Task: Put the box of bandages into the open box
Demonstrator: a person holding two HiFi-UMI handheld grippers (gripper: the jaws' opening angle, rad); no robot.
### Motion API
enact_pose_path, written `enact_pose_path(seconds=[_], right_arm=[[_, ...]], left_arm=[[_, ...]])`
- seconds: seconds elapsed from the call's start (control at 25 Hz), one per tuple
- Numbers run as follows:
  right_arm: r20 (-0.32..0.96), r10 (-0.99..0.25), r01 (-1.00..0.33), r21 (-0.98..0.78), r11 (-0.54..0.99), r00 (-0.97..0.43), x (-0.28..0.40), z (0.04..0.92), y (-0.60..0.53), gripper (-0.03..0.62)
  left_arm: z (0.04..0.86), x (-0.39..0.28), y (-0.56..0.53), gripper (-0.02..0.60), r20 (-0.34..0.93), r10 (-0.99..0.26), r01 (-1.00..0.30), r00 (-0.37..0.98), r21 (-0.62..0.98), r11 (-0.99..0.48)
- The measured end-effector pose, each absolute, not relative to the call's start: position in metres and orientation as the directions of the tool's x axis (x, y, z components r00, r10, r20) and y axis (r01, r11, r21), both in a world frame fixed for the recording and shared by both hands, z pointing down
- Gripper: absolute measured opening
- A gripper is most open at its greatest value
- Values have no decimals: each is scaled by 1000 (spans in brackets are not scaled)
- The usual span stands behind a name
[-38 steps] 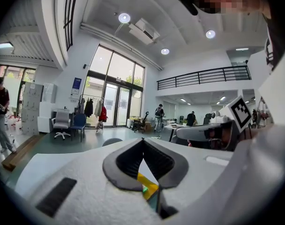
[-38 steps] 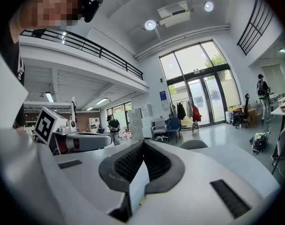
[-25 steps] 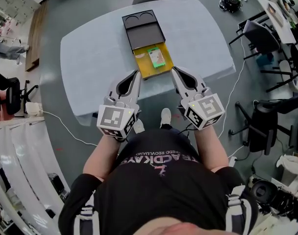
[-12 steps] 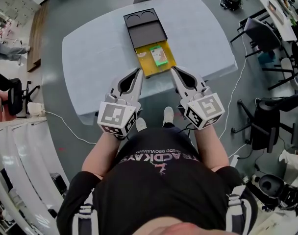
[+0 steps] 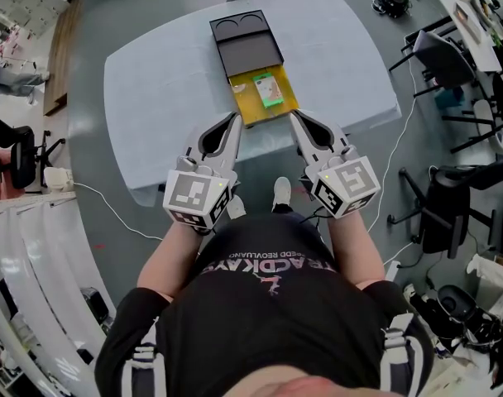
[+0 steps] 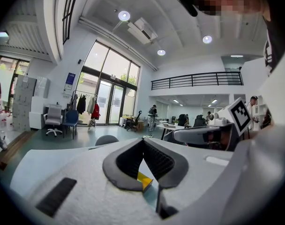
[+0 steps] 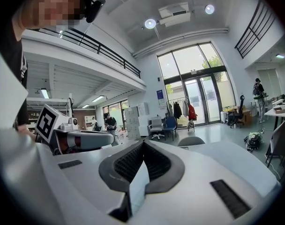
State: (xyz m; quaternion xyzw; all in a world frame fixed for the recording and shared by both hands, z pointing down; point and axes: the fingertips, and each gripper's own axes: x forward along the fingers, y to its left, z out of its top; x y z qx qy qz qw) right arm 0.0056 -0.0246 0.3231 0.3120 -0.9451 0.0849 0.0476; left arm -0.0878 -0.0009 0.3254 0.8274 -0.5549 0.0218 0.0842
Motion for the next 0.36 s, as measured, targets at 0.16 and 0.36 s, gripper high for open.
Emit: enact_pose_path(seconds=[0.16,0.36], right_arm=[[142,-591,-607,-134,783,-794,7,323,-25,11],[141,-596,-612,-133,780,-791,10,320,-24,11]], left_arm=[[326,-86,0,17,127,-912,-919,390,119,-376],[322,-83,0,17,122,-908,-914,402,121,-388]])
